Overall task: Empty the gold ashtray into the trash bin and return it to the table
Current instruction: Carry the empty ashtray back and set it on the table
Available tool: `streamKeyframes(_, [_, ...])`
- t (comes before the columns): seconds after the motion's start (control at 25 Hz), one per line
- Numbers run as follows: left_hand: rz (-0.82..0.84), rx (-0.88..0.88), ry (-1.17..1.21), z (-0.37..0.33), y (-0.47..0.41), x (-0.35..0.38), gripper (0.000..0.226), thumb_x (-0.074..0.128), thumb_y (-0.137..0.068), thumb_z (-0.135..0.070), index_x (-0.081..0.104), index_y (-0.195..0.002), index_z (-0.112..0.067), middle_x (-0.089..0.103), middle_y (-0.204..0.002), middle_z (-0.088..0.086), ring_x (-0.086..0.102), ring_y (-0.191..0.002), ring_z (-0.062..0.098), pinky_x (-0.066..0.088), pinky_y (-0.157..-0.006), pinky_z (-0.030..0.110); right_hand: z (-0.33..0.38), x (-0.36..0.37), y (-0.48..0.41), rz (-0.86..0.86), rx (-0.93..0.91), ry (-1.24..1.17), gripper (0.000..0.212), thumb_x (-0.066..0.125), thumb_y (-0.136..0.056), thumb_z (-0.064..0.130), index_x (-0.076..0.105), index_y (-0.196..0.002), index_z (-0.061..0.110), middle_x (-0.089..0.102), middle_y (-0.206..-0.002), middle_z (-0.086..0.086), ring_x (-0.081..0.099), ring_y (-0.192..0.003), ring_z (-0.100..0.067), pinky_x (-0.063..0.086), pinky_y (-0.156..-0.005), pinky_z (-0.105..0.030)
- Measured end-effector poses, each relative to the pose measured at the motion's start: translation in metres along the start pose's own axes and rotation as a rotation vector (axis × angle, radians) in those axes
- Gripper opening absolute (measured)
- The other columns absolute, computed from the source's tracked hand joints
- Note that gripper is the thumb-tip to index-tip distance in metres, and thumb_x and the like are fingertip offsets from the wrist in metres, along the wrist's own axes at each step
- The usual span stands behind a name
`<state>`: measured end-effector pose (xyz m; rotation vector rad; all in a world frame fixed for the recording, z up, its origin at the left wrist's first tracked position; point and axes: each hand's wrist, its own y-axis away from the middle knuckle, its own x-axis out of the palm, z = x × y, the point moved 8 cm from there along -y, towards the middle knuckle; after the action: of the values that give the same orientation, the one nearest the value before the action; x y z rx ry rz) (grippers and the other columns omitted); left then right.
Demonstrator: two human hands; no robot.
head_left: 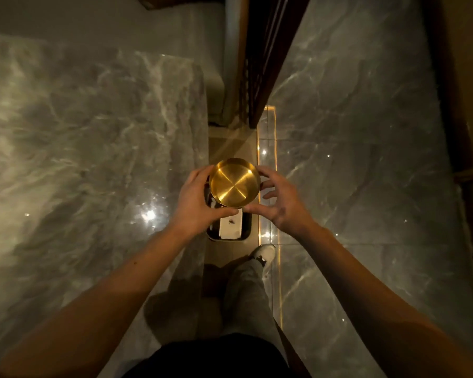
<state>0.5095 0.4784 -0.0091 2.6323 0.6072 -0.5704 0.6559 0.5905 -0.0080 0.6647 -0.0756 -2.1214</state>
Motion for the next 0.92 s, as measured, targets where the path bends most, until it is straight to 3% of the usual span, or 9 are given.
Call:
streamKeyframes(0.04, [-0.007,0.010,0.006,0.004,0.008,-0.017,0.099,0.091,-0.054,-0.033,0.042,-0.139,-0.022,0.045,-0.133,-0.004,0.048,-0.118,0.008,0.041,-0.098,0.020,0.016,0.012,0.000,0.014,-0.030,0.029,0.087,0.087,-0.067,0.028,0.042,-0.141,0.025,0.052,-0.130,0.004,0.054,-0.107,0.000,0.045,-0.082,-0.015])
streamKeyframes(0.12, [-0.019,0.030,0.032,0.015,0.023,-0.052,0.098,0.091,-0.054,-0.030,0.043,-0.139,-0.023,0.045,-0.133,-0.004,0.049,-0.116,0.007,0.039,-0.096,0.011,0.047,0.038,-0.001,0.015,-0.103,0.100,0.087,0.087,-0.067,0.028,0.041,-0.142,0.023,0.051,-0.127,0.009,0.054,-0.104,-0.001,0.046,-0.083,-0.015])
streamKeyframes(0.24, [-0.063,0.066,0.075,0.031,0.045,-0.107,0.097,0.091,-0.054,-0.030,0.043,-0.138,-0.024,0.046,-0.132,-0.006,0.050,-0.114,0.002,0.038,-0.093,0.002,0.091,0.078,0.002,-0.043,-0.202,0.164,0.088,0.086,-0.068,0.025,0.041,-0.142,0.016,0.052,-0.128,0.008,0.057,-0.109,-0.012,0.048,-0.089,-0.019])
streamKeyframes(0.44, [-0.140,0.097,0.098,0.049,0.078,-0.178,0.095,0.092,-0.055,-0.029,0.046,-0.137,-0.022,0.050,-0.133,-0.002,0.053,-0.118,0.008,0.044,-0.101,0.021,0.140,0.135,-0.004,0.022,-0.144,0.129,0.086,0.084,-0.068,0.037,0.043,-0.142,0.023,0.052,-0.135,0.007,0.050,-0.121,-0.009,0.047,-0.102,-0.036])
streamKeyframes(0.56, [-0.209,0.056,0.097,0.055,0.097,-0.207,0.094,0.092,-0.055,-0.028,0.046,-0.137,-0.021,0.049,-0.134,-0.002,0.053,-0.118,0.009,0.044,-0.099,0.020,0.165,0.156,-0.005,0.060,-0.122,0.144,0.087,0.083,-0.069,0.038,0.038,-0.144,0.031,0.044,-0.132,0.012,0.041,-0.124,-0.007,0.041,-0.108,-0.040])
streamKeyframes(0.76, [-0.351,0.026,0.066,0.058,0.123,-0.235,0.093,0.091,-0.056,-0.029,0.047,-0.137,-0.018,0.050,-0.134,-0.001,0.051,-0.119,0.007,0.043,-0.098,0.020,0.192,0.177,-0.009,0.133,-0.227,0.121,0.085,0.082,-0.071,0.038,0.038,-0.143,0.036,0.049,-0.136,0.006,0.045,-0.124,-0.010,0.043,-0.106,-0.046])
streamKeyframes(0.92, [-0.372,0.009,0.075,0.066,0.133,-0.257,0.093,0.091,-0.055,-0.030,0.046,-0.137,-0.023,0.050,-0.132,-0.004,0.048,-0.117,-0.004,0.040,-0.096,0.012,0.211,0.196,-0.010,0.139,-0.250,0.124,0.080,0.082,-0.072,0.034,0.032,-0.133,0.051,0.038,-0.115,0.030,0.047,-0.117,-0.009,0.044,-0.104,-0.043])
